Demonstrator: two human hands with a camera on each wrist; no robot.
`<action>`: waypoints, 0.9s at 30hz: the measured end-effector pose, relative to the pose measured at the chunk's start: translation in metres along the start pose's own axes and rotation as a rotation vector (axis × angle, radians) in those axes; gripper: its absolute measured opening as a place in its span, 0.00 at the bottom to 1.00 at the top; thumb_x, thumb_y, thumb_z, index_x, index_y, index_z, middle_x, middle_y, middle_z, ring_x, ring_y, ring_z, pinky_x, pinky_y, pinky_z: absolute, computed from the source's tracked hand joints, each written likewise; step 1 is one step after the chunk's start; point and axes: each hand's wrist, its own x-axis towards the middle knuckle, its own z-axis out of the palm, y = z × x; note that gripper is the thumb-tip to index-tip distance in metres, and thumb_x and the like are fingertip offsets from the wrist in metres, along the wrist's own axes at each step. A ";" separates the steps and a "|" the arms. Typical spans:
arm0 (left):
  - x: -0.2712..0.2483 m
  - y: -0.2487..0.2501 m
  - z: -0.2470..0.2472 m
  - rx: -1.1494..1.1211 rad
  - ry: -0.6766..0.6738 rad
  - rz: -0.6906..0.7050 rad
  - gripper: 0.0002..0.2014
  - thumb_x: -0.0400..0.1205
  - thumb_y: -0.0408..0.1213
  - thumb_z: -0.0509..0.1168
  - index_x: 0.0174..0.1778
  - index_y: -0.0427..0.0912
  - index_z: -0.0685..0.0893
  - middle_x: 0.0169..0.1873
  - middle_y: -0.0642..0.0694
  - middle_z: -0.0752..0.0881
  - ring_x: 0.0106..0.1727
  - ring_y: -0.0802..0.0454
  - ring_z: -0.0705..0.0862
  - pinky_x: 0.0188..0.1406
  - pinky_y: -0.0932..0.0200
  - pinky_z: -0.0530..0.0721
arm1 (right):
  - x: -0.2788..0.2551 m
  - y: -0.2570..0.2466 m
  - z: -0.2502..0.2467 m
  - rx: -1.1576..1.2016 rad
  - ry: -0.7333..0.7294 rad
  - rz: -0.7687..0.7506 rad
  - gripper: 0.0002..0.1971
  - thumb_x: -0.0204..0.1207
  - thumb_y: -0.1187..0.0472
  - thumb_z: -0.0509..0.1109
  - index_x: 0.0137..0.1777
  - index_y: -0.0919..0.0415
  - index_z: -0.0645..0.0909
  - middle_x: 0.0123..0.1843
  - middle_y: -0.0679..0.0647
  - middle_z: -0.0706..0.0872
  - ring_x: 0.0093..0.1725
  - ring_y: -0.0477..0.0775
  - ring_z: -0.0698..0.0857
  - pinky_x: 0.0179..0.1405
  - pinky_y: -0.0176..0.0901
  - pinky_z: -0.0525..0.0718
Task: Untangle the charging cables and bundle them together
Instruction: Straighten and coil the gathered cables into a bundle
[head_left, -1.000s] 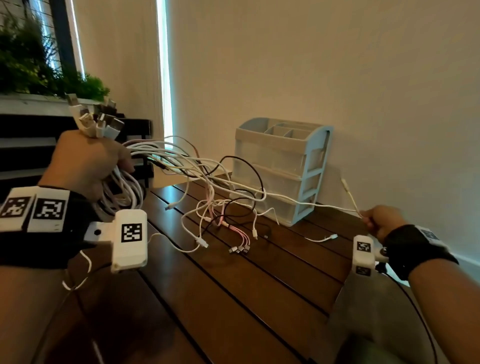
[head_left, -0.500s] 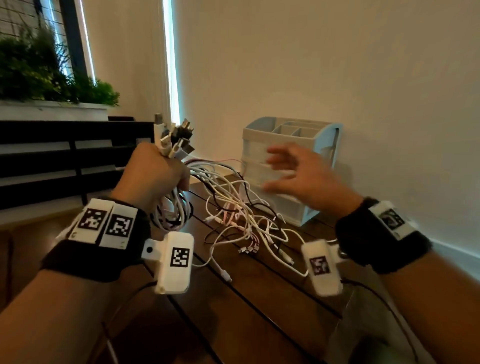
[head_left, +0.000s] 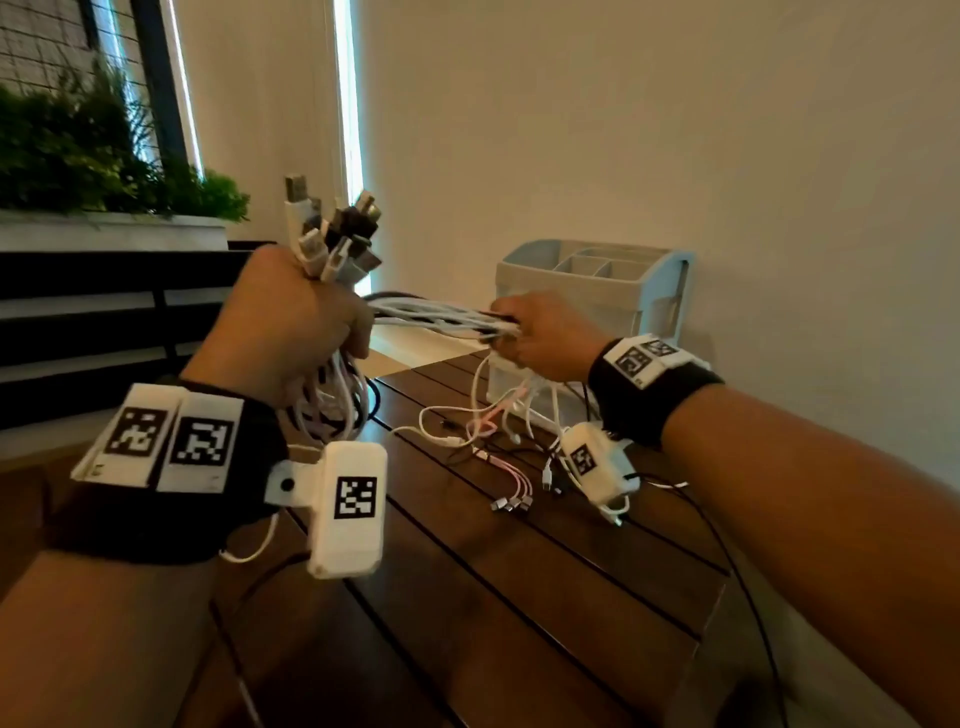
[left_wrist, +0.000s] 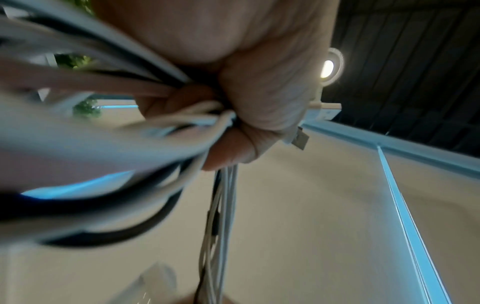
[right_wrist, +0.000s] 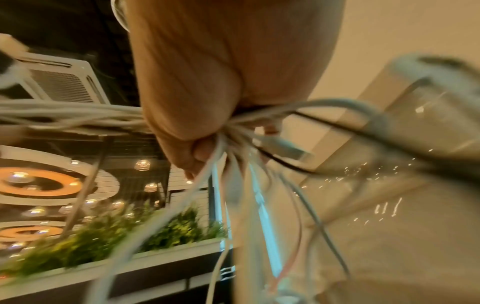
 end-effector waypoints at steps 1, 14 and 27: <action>0.002 0.001 -0.006 -0.004 0.025 0.005 0.07 0.58 0.18 0.69 0.26 0.32 0.81 0.23 0.37 0.79 0.24 0.42 0.76 0.17 0.61 0.74 | 0.001 0.010 -0.011 -0.037 0.045 0.020 0.06 0.77 0.62 0.69 0.51 0.63 0.84 0.38 0.54 0.83 0.38 0.54 0.80 0.36 0.42 0.71; 0.012 -0.033 -0.008 0.312 -0.046 -0.131 0.05 0.63 0.20 0.74 0.28 0.31 0.85 0.27 0.38 0.83 0.28 0.43 0.80 0.25 0.60 0.76 | -0.039 0.035 0.002 -0.056 -0.170 0.096 0.02 0.78 0.59 0.69 0.46 0.54 0.84 0.33 0.46 0.84 0.33 0.50 0.84 0.31 0.35 0.75; -0.014 -0.004 0.030 0.535 -0.284 0.125 0.21 0.55 0.52 0.85 0.28 0.44 0.84 0.26 0.50 0.83 0.30 0.56 0.81 0.24 0.62 0.71 | -0.034 -0.016 0.018 -0.383 -0.279 -0.112 0.13 0.82 0.65 0.60 0.59 0.58 0.84 0.47 0.56 0.87 0.48 0.55 0.85 0.44 0.43 0.79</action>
